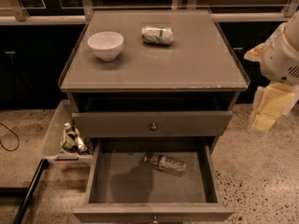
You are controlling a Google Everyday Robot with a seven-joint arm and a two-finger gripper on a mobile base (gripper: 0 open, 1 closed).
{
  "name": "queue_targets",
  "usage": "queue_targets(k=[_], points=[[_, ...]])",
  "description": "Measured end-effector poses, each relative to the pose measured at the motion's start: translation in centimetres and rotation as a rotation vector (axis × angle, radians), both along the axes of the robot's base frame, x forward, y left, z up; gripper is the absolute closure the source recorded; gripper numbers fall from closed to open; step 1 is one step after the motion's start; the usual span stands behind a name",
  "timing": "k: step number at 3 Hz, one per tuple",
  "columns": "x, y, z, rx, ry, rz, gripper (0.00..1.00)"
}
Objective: Pick water bottle from middle drawer and place on counter
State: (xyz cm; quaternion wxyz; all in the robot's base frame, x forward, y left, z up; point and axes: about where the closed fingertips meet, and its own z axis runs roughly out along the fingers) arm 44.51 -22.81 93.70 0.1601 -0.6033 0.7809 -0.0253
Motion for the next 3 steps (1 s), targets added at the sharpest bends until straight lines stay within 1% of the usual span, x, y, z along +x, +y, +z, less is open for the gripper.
queue_targets(k=[2,3], points=[[1.1,-1.4,-7.0,0.022,-0.061,0.055,0.00],[2.7,-1.5,-11.6,0.029,-0.063,0.073,0.00]])
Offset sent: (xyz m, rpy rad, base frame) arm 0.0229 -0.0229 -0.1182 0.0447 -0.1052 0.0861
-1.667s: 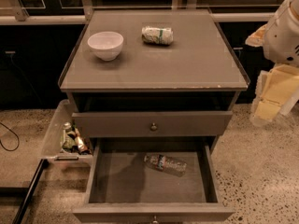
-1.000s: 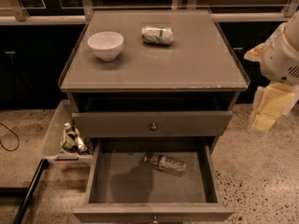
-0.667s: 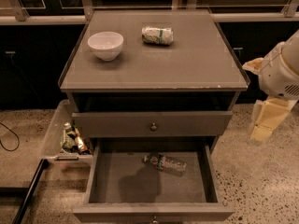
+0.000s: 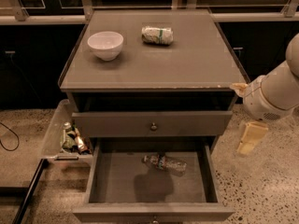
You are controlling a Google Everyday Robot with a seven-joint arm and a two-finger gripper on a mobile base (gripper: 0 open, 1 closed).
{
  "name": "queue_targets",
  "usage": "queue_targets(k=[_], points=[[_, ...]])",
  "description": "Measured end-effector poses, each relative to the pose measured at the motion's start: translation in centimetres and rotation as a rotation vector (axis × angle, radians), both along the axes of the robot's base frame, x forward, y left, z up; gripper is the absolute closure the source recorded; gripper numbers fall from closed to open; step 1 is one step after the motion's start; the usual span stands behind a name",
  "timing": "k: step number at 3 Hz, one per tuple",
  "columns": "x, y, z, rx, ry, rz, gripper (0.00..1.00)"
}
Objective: Pick water bottle from middle drawer and place on counter
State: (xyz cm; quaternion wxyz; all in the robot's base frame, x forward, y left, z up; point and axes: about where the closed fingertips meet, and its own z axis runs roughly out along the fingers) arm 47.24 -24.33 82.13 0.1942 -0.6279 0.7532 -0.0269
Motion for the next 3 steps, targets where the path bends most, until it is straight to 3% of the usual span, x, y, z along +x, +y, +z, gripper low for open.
queue_targets(k=[1,2,3], points=[[0.0,0.0,0.0,0.000,0.000,0.000,0.00],[0.3,0.3,-3.9,0.015,0.029,-0.024,0.00],[1.2,0.8,-11.7,0.044,0.104,-0.069,0.00]])
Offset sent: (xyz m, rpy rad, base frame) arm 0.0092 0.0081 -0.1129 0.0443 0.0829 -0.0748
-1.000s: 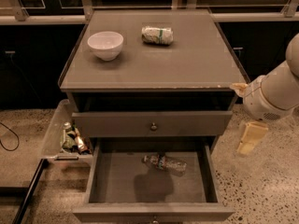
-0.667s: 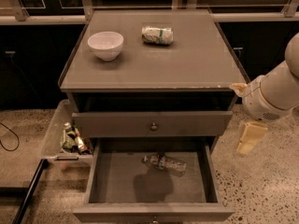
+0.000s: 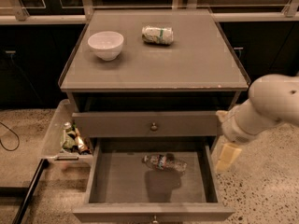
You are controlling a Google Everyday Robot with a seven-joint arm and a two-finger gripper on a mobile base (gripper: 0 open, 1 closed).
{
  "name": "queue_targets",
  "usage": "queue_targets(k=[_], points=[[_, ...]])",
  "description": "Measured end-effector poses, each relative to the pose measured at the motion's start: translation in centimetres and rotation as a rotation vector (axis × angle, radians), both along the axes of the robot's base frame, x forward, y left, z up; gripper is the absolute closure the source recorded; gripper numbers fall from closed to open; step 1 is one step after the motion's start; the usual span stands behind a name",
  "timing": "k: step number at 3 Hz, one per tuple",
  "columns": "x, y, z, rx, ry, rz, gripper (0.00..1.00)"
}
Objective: Pick water bottle from middle drawer and place on counter
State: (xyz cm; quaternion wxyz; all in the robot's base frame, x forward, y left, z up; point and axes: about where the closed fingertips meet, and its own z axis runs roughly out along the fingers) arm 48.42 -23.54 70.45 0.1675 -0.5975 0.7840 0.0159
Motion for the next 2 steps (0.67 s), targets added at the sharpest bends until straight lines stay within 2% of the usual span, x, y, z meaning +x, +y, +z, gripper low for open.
queue_targets(k=[1,2], points=[[1.1,0.3,-6.6,0.023,0.038,-0.027,0.00],[2.5,0.7,-11.9,0.049,0.040,-0.035,0.00]])
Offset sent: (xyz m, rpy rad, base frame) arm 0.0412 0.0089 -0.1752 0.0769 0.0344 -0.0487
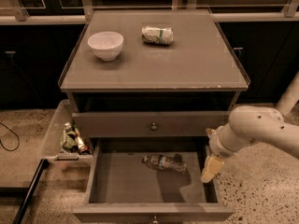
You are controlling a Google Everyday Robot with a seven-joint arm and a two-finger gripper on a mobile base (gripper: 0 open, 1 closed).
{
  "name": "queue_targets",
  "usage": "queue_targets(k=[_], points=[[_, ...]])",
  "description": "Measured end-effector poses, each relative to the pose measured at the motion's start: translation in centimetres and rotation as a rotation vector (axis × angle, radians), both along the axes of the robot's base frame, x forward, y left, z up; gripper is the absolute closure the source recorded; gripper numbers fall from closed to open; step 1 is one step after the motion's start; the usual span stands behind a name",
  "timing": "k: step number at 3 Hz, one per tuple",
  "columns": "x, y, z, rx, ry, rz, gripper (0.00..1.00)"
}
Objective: Pick water bottle from middle drawer and place on counter
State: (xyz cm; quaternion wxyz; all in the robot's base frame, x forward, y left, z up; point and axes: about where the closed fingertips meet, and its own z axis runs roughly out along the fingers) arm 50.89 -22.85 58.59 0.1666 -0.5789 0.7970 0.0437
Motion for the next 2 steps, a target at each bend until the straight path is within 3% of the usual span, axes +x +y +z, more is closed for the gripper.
queue_targets(k=[1,2], points=[[1.26,0.48,-5.26,0.049,-0.005,0.017,0.00],[1.24,0.49,-5.30,0.049,-0.005,0.017,0.00]])
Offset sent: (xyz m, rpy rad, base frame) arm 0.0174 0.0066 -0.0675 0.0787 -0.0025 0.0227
